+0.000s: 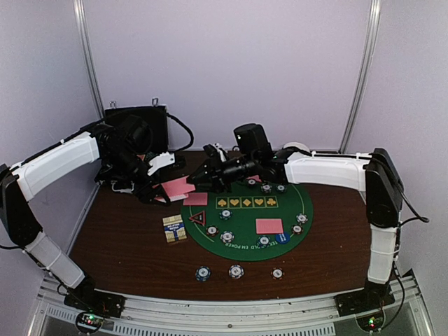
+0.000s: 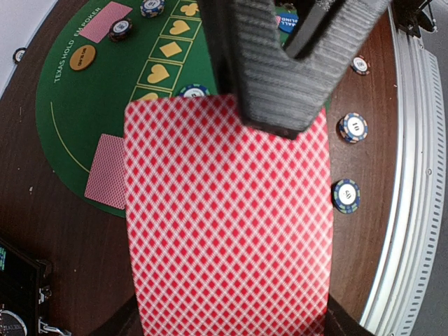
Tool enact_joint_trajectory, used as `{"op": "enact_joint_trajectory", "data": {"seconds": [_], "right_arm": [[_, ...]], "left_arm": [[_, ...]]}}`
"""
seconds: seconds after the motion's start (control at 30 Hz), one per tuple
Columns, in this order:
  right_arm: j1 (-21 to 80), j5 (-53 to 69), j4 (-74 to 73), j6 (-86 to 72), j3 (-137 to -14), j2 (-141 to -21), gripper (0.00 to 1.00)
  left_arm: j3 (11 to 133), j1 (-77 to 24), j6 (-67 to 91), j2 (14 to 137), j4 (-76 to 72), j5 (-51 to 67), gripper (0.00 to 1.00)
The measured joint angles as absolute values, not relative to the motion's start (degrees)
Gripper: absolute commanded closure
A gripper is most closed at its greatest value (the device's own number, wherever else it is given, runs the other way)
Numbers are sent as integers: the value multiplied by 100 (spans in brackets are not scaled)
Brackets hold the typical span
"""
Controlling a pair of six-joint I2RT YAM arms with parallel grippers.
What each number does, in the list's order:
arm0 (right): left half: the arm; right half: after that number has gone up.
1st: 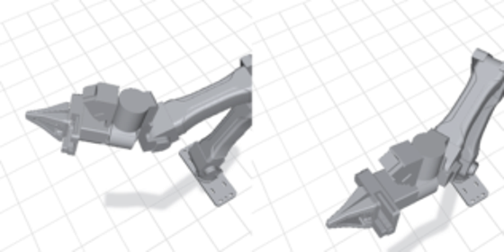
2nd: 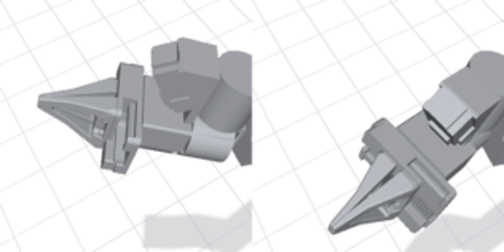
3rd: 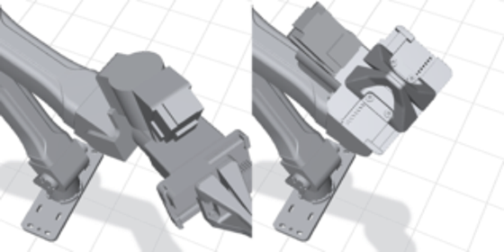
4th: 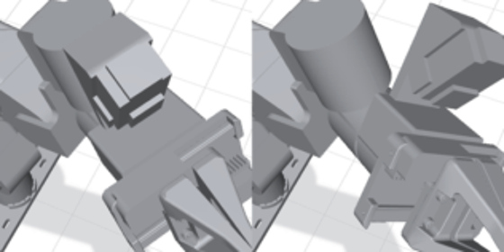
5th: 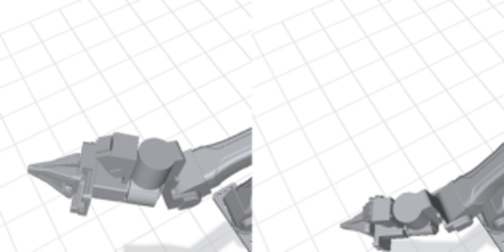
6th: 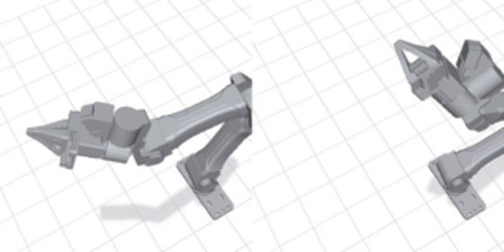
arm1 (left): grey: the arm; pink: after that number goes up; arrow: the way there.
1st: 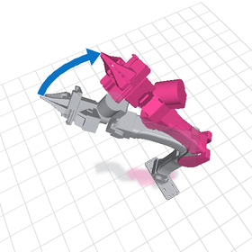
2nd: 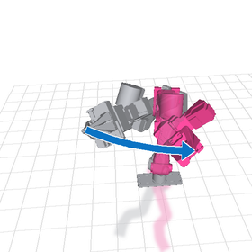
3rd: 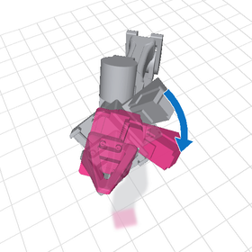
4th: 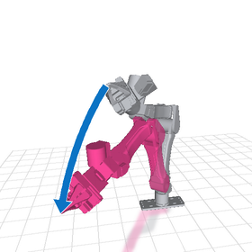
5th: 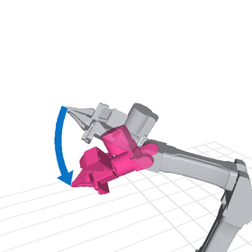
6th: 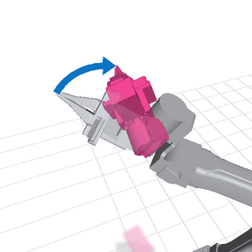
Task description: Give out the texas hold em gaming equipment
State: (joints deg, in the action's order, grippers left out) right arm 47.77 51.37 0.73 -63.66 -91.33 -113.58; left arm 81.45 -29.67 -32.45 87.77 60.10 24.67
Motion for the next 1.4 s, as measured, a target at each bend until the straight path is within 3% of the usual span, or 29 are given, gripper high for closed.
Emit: {"op": "enact_joint_trajectory", "data": {"seconds": [0.17,0.4,1.03,1.4], "right_arm": [[4849,5221,217,-6482,-9122,-11358,75],[4884,5308,478,-6659,-9122,-11380,100],[3555,5258,-154,-6012,-8976,-11340,100],[3791,4757,-943,-5531,-10906,-13437,100]], "left_arm": [[8145,-2967,-3245,8777,6010,2467,93],[8145,-2967,-3245,8777,6010,2462,93],[8143,-2967,-3245,8764,6010,2399,95],[8143,-2967,-3242,8713,6007,2401,95]]}}
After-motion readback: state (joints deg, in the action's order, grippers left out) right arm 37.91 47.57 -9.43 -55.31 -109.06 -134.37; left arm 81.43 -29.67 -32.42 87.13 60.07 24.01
